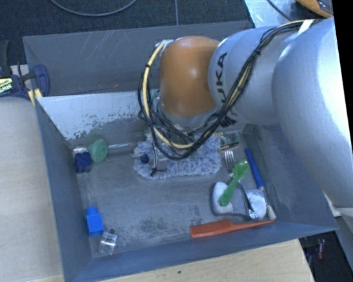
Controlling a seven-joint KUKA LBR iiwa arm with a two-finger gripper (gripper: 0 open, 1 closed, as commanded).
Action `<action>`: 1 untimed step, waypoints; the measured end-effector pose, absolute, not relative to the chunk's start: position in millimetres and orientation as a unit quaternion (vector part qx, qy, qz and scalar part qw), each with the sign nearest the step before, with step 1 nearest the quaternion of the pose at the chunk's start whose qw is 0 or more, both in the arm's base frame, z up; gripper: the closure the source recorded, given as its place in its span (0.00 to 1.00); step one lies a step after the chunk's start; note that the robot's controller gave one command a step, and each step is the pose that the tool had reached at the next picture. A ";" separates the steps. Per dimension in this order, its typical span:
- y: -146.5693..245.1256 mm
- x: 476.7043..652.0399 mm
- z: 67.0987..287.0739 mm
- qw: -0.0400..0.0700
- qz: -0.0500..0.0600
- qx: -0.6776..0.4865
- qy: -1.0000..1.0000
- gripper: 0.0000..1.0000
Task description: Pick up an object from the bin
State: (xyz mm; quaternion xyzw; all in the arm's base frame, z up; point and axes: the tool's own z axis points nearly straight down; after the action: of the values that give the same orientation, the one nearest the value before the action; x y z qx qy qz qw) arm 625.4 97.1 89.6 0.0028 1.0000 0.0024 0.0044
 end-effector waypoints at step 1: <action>96.7 624.2 118.9 0.002 0.002 0.003 1.000 1.00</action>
Offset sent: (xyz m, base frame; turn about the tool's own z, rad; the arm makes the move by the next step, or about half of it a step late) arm -0.0016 -0.0005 0.1010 0.0003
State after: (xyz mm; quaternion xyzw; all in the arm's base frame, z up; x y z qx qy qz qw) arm 624.2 96.7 118.9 0.0031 1.0000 0.0021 0.0024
